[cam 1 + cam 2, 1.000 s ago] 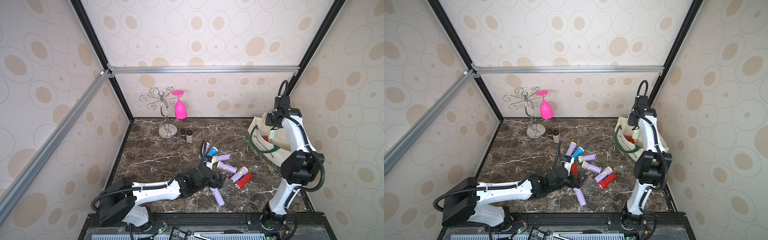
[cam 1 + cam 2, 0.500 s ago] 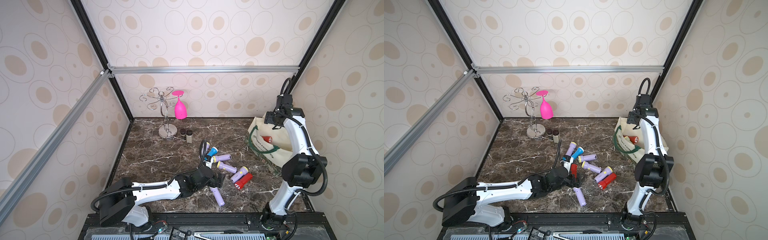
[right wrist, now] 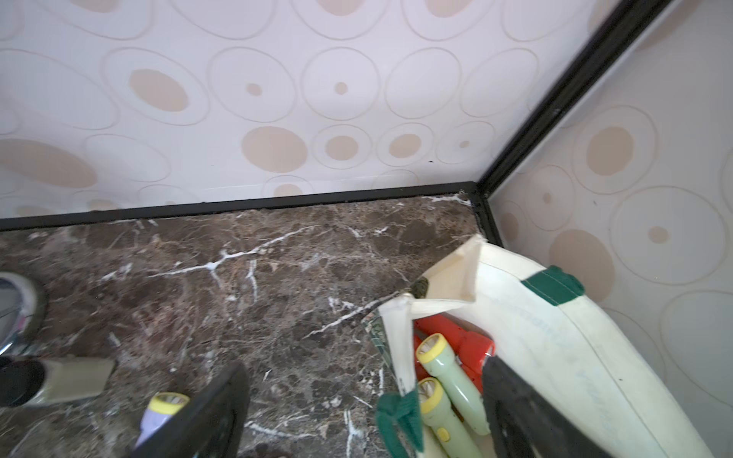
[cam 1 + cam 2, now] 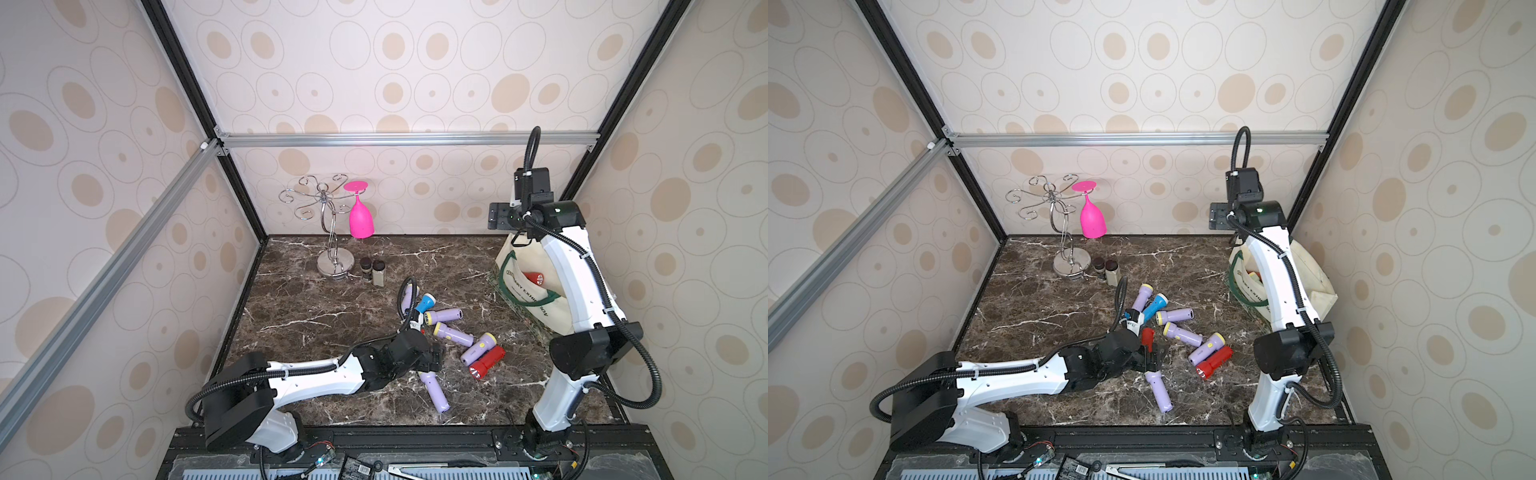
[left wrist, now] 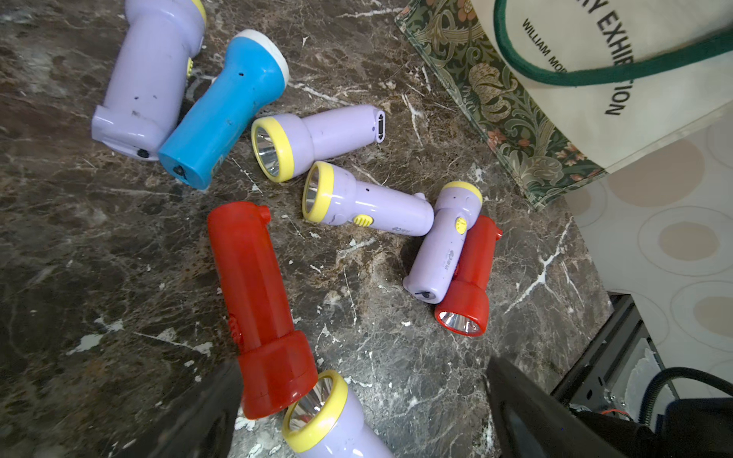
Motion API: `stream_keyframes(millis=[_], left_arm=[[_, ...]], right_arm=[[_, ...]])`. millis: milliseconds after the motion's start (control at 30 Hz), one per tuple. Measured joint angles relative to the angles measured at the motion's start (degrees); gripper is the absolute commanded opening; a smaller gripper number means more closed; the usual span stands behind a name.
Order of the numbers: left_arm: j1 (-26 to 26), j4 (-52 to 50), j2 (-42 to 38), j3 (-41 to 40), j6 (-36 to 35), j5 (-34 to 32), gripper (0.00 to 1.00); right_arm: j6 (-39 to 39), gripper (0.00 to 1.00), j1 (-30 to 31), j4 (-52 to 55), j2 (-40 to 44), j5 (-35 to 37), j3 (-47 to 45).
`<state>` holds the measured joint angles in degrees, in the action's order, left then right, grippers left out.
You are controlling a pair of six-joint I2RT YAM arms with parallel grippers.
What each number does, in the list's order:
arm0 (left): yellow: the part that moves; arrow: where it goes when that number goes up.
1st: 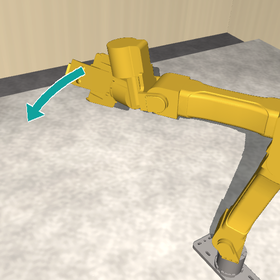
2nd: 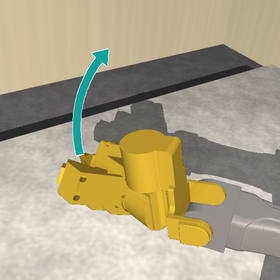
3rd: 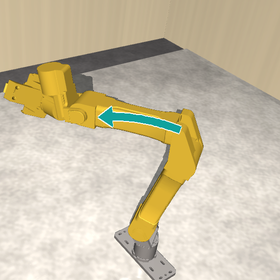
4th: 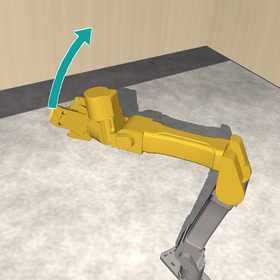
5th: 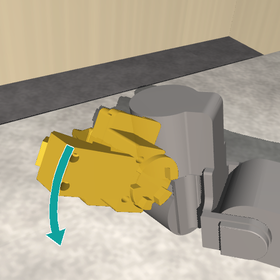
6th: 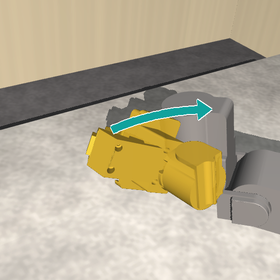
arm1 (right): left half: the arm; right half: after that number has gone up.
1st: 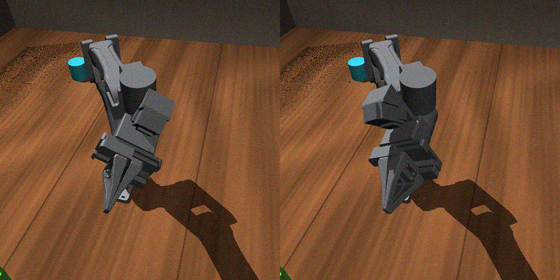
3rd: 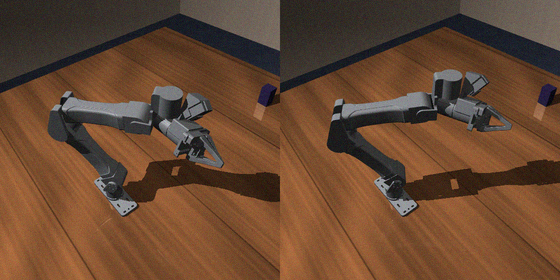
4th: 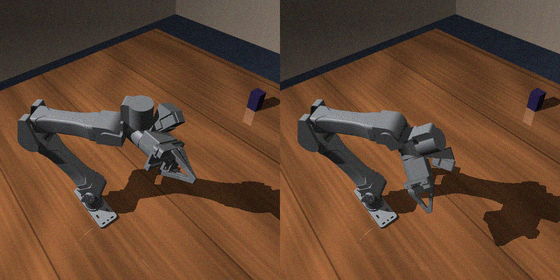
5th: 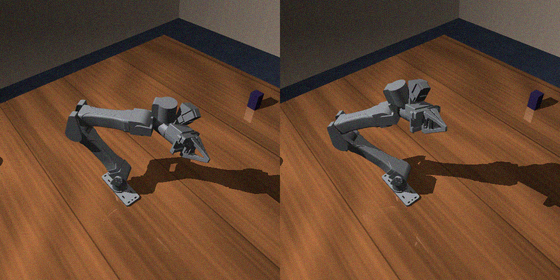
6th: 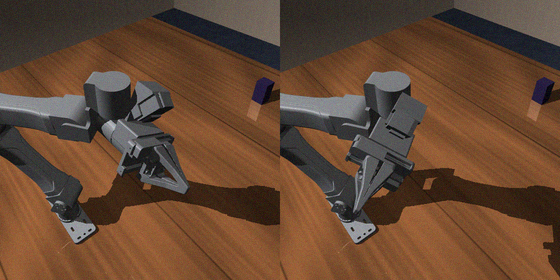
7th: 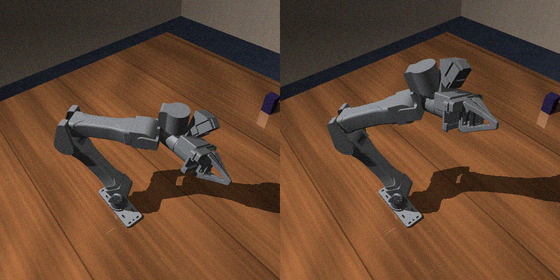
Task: Put the flashlights into the tote bags
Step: Pick up the flashlight from the center of the board.
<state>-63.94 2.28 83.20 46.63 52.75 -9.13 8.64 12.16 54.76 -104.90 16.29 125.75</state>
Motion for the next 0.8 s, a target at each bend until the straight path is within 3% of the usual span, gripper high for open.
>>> stream_keyframes(millis=[233, 567, 800], left_arm=[[0.0, -1.1, 3.3, 0.9, 2.4, 1.8, 0.90], [0.3, -2.1, 5.6, 1.7, 5.6, 3.1, 0.89], [0.4, -5.7, 11.6, 7.2, 7.5, 4.9, 0.83]], right_arm=[[1.1, 0.96, 8.8, 2.6, 0.6, -1.9, -0.2], [4.6, 0.96, 13.5, 3.4, 15.8, -10.2, -21.1], [7.7, 0.95, 15.1, 5.0, 23.6, -14.8, -34.0]])
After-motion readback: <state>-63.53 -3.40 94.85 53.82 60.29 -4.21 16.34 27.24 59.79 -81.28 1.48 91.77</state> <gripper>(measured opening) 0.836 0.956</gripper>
